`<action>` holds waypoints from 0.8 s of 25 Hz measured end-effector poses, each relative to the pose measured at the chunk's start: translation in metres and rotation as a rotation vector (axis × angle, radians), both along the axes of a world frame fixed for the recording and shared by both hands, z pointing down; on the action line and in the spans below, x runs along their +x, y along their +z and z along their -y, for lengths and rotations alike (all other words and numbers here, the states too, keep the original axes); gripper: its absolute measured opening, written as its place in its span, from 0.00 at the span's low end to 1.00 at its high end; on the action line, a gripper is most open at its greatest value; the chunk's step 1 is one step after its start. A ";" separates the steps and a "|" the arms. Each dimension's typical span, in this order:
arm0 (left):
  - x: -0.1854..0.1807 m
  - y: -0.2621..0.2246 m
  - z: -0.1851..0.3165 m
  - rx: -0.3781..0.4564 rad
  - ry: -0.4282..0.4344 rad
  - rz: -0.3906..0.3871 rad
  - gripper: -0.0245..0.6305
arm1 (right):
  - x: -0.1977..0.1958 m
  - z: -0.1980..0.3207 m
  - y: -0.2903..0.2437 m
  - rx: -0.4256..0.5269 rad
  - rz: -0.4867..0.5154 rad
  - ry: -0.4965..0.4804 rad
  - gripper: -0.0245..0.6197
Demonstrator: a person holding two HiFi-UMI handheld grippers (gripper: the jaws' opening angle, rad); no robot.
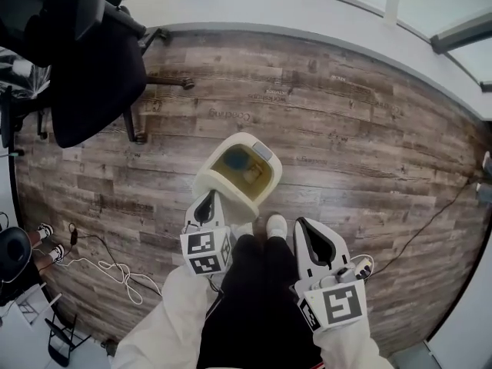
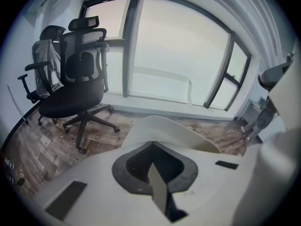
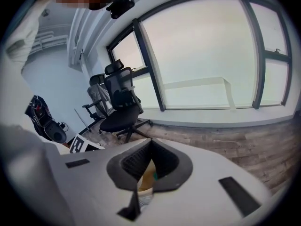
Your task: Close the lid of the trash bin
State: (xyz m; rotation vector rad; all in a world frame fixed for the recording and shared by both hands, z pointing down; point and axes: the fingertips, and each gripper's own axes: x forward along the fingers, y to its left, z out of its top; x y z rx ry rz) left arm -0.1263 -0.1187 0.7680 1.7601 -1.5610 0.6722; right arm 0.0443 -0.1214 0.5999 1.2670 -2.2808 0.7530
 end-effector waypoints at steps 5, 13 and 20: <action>0.015 0.014 0.018 -0.010 0.042 0.013 0.04 | 0.026 0.006 0.006 -0.019 -0.008 0.056 0.07; 0.031 0.038 0.034 -0.038 0.087 0.031 0.04 | 0.040 0.011 0.017 -0.039 -0.002 0.092 0.07; 0.037 0.063 0.049 -0.022 0.122 0.067 0.04 | 0.046 0.017 0.026 -0.050 -0.003 0.103 0.07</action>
